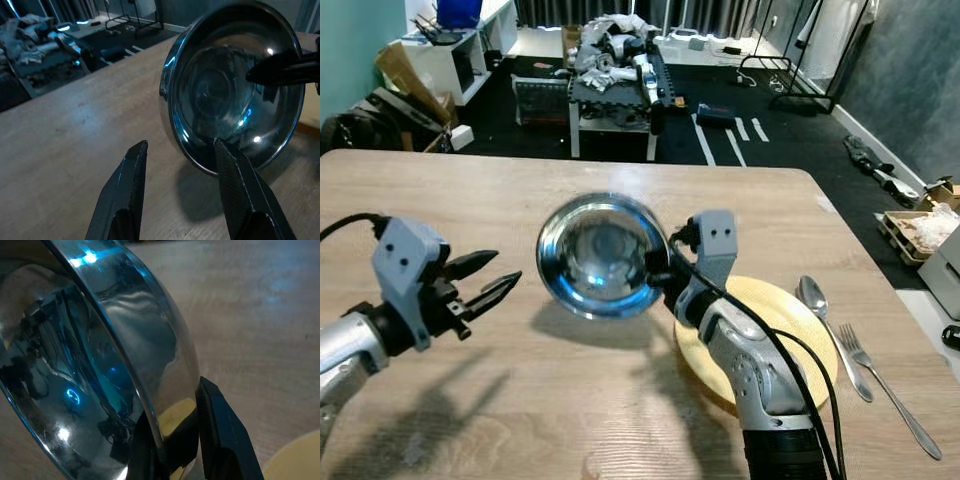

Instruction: Setting the table

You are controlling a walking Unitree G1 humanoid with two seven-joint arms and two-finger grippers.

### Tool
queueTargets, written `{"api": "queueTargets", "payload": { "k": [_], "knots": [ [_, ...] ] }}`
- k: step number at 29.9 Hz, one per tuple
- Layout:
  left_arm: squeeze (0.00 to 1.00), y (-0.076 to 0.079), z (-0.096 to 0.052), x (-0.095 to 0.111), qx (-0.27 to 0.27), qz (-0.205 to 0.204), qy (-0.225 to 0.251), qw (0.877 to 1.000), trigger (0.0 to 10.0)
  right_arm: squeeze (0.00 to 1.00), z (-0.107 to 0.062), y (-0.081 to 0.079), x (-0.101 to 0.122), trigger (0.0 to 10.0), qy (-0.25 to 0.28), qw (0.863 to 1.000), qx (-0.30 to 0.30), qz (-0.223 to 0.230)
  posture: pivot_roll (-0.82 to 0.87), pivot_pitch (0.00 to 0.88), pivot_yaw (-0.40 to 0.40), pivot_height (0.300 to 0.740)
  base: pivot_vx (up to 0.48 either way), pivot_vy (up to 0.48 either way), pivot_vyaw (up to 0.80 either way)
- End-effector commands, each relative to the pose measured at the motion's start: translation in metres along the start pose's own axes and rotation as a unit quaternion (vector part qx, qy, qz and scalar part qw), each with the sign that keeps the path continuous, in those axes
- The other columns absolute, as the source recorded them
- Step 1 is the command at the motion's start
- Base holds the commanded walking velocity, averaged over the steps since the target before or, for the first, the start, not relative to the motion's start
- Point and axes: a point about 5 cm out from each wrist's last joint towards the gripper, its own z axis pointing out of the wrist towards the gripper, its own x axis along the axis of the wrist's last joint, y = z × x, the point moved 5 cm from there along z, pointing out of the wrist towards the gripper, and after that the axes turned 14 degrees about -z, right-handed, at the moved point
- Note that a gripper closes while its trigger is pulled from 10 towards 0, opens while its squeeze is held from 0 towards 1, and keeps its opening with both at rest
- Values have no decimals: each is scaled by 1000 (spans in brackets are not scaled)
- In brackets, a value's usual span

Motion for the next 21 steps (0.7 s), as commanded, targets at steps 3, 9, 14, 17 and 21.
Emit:
{"api": "queueTargets", "payload": {
  "k": [3, 9, 14, 17, 21],
  "knots": [
    [0, 6, -2, -8, -9, -10, -12, 1000, 10000, 761, -13, 8, -20, 10000, -55, 998, 1, -42, 114, 120, 37, 740, 0, 0, 0],
    [0, 9, 0, -8, -16, -18, -13, 1000, 10000, 1000, -15, 13, -25, 10000, -70, 996, -1, -49, 114, 120, 37, 740, 0, 0, 0],
    [0, 12, 1, -11, -18, -26, -15, 999, 10000, 1000, -9, 12, -25, 10000, -66, 997, -6, -46, 118, 111, 34, 740, 0, 0, 0],
    [0, 13, 1, -13, -17, -31, -16, 999, 10000, 1000, -7, 8, -23, 10000, -57, 997, -11, -44, 121, 109, 34, 740, 0, 0, 0],
    [0, 16, 3, -16, -18, -35, -18, 999, 10000, 0, -9, 21, 4, 10000, 22, 997, -63, -49, 118, 104, 38, 740, 0, 0, 0]
  ]
}}
